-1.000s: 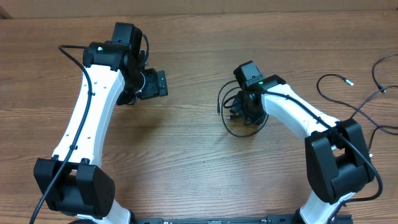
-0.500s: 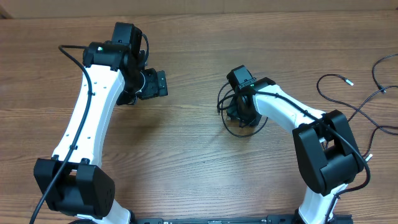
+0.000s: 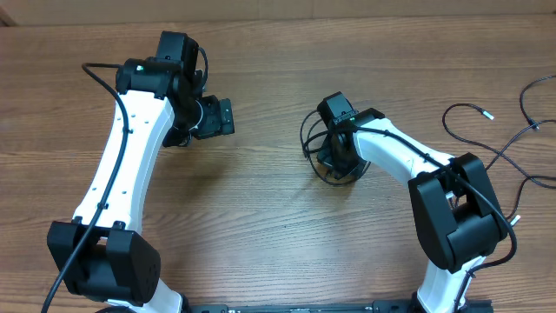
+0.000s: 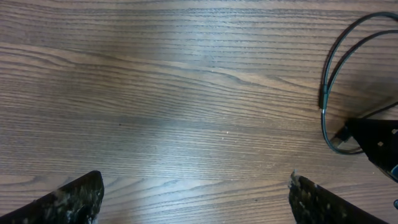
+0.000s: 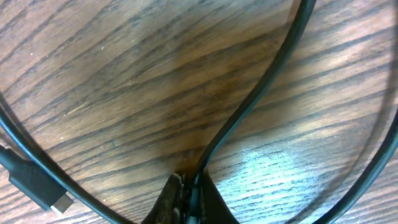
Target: Untangle cables
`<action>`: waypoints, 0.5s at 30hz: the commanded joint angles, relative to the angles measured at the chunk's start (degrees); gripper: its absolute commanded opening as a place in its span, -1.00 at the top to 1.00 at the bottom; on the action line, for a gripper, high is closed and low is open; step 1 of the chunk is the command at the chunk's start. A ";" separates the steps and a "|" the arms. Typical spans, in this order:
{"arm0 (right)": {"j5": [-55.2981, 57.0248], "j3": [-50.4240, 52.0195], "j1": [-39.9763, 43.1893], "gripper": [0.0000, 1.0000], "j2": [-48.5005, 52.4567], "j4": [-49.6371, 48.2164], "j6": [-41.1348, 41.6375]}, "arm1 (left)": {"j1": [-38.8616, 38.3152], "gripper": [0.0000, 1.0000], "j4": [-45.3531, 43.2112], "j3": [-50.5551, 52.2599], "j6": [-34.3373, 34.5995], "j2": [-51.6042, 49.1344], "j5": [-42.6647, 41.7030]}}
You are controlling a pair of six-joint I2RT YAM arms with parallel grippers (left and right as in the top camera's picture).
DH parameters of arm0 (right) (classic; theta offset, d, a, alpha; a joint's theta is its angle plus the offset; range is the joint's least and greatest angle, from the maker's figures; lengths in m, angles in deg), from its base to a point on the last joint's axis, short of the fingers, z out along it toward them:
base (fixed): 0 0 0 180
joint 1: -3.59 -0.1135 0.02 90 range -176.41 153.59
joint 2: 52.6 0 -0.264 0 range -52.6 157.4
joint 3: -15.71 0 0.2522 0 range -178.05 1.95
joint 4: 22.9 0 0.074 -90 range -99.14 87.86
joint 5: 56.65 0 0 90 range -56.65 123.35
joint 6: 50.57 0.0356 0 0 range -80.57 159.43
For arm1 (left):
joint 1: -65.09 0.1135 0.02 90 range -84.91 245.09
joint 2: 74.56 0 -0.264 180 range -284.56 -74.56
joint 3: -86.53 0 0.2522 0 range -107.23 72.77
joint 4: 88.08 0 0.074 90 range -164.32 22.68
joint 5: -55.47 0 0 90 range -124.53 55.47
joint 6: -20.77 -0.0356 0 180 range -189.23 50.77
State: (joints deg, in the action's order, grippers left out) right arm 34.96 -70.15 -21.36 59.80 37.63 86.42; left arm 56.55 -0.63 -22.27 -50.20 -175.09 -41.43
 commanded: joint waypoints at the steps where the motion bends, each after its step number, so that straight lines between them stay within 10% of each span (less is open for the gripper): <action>1: -0.39 -0.20 0.24 0.92 0.31 0.72 -4.28 | -0.17 -0.89 0.00 0.09 -1.07 -0.46 -0.20; 15: 21.66 -27.32 18.32 0.93 -8.57 28.09 -14.29 | -0.17 -0.89 0.22 0.09 -1.05 -0.46 -0.20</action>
State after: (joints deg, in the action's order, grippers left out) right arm 45.08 -88.40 -9.47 55.40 60.75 74.55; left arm 56.53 -0.43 -22.27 -50.18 -175.09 -41.43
